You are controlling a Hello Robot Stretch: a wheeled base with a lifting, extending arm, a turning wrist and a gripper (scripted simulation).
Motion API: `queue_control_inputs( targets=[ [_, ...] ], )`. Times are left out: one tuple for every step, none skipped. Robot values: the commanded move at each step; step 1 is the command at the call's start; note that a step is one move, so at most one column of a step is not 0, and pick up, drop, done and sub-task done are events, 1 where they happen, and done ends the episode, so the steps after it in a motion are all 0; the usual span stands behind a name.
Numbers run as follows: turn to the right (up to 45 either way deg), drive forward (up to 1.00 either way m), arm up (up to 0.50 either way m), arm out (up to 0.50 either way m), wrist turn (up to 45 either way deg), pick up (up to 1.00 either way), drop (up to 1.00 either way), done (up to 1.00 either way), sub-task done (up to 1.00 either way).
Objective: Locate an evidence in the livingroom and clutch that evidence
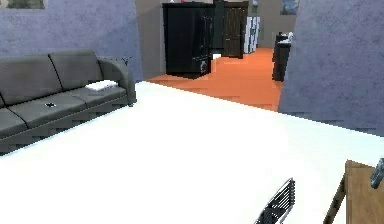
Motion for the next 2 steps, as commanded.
queue_control_inputs(
  targets=[
    [0.0,0.0,0.0,0.0,0.0,1.0,0.0,0.0,0.0],
    [0.0,0.0,0.1,0.0,0.0,0.0,0.0,0.0,0.0]
  ],
)
